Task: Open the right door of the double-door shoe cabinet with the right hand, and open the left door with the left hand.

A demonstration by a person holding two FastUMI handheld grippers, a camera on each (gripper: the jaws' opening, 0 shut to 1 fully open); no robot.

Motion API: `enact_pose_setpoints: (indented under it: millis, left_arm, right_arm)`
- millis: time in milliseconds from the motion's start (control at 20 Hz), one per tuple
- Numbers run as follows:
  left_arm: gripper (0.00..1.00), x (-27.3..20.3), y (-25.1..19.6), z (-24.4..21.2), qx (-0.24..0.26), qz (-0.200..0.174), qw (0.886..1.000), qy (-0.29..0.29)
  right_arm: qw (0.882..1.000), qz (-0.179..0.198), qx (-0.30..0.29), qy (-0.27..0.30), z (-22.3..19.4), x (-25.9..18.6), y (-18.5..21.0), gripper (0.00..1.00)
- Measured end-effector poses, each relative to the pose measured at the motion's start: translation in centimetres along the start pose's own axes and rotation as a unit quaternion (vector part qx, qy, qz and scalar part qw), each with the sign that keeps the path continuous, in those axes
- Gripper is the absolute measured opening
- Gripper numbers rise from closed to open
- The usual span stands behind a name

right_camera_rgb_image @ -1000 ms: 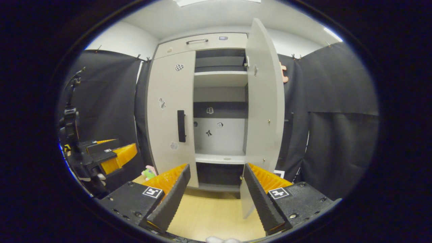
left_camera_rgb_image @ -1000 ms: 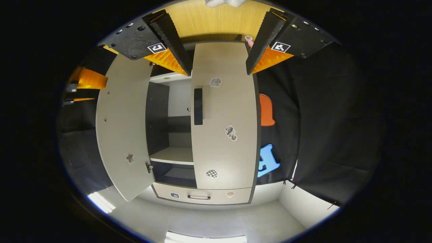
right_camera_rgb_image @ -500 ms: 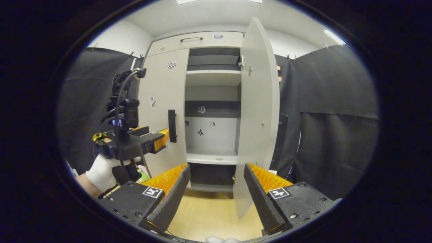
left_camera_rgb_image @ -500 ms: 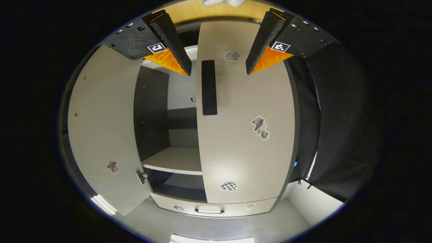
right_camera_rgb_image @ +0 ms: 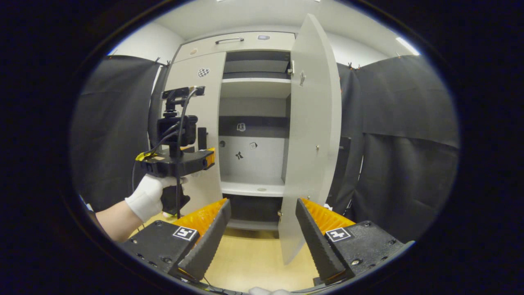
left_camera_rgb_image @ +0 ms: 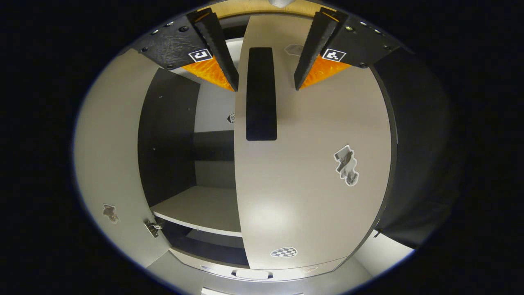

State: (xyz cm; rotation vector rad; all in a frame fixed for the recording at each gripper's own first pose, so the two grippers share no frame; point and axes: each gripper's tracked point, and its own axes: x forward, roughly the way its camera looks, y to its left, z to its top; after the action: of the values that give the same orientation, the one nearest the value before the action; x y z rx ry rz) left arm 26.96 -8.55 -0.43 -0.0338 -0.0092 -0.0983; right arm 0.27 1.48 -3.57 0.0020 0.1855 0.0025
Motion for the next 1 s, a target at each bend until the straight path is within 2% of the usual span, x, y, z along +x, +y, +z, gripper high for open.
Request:
enact_pose_setpoints:
  millis: [100, 200, 250, 300, 400, 500, 550, 600, 1000]
  left_arm:
    - [0.78, 0.5, -0.1, -0.9, -0.004, -0.001, 1.0, 0.015]
    - [0.53, 0.8, -0.3, -0.7, 0.007, -0.001, 1.0, 0.007]
    - [0.46, 0.5, -0.5, -0.8, 0.012, -0.005, 1.0, 0.008]
    - [0.26, 0.8, -0.5, -0.8, 0.019, -0.006, 1.0, 0.008]
    - [0.25, 0.6, -0.2, -0.7, 0.012, -0.006, 1.0, 0.008]
    - [0.15, 0.6, -0.2, -0.7, 0.001, -0.001, 1.0, 0.008]
    - [0.14, 0.4, -0.3, -0.8, 0.001, 0.002, 1.0, 0.01]
    - [0.05, 0.4, -0.3, -0.8, 0.004, 0.002, 1.0, 0.012]
    - [0.05, -3.3, 0.3, -1.0, -0.013, -0.013, 1.0, 0.011]
  right_arm:
    - [1.0, -0.001, -0.005, -0.001, 0.1, 0.0, -0.1, 0.99]
    - [1.0, 0.006, -0.003, -0.004, 0.5, -0.2, -0.1, 0.99]
    - [1.0, 0.01, -0.003, -0.003, 0.5, -0.1, -0.1, 0.99]
    - [1.0, 0.012, 0.0, -0.004, 0.4, -0.1, 0.0, 0.99]
    - [1.0, 0.018, 0.005, -0.003, 0.4, -0.2, 0.2, 0.99]
    - [1.0, 0.023, 0.005, -0.003, 0.3, -0.1, 0.2, 0.99]
    - [1.0, 0.026, 0.004, -0.003, 0.4, -0.2, 0.3, 0.99]
    - [1.0, 0.027, 0.002, -0.003, 0.4, -0.2, 0.2, 0.99]
    - [0.999, 0.034, 0.002, -0.009, 0.8, -0.2, 0.3, 0.99]
